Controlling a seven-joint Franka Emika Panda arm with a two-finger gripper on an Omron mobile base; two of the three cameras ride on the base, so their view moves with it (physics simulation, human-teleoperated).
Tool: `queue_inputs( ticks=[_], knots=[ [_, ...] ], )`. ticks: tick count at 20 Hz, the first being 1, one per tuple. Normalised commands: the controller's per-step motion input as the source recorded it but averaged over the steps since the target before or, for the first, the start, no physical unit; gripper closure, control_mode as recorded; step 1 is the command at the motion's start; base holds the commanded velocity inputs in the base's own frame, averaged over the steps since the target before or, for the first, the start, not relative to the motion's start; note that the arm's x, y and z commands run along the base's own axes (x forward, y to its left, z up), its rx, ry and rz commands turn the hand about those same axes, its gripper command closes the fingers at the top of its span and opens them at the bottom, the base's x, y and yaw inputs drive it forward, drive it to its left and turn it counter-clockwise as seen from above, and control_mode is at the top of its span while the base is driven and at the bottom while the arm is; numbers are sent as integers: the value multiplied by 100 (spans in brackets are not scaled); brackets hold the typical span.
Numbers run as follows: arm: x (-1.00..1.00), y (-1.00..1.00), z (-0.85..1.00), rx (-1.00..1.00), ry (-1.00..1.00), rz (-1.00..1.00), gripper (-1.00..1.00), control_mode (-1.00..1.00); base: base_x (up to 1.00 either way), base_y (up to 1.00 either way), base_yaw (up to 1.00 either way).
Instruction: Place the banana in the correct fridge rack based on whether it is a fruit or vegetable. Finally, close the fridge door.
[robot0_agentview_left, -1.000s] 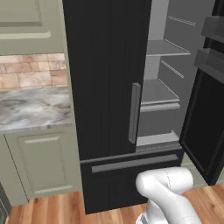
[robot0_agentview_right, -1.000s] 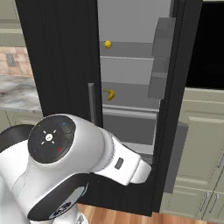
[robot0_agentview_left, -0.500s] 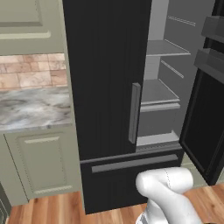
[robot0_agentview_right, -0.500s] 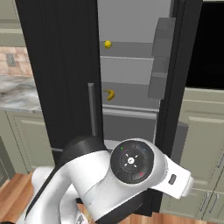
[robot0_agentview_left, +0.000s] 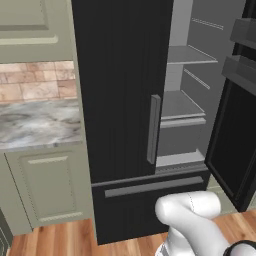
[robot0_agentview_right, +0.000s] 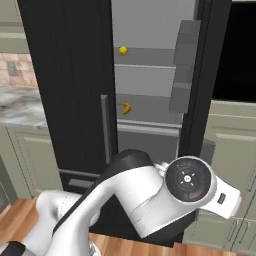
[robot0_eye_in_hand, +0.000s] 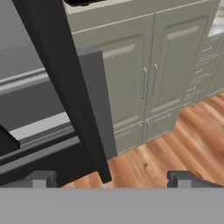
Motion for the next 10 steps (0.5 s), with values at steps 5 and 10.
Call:
queue_inputs(
  ticks=[5,10],
  knots=[
    [36,-33,-5,0,0,3,-100,-100,0,0,0],
    [31,-45,-15,0,0,8,-100,-100,0,0,0]
  ],
)
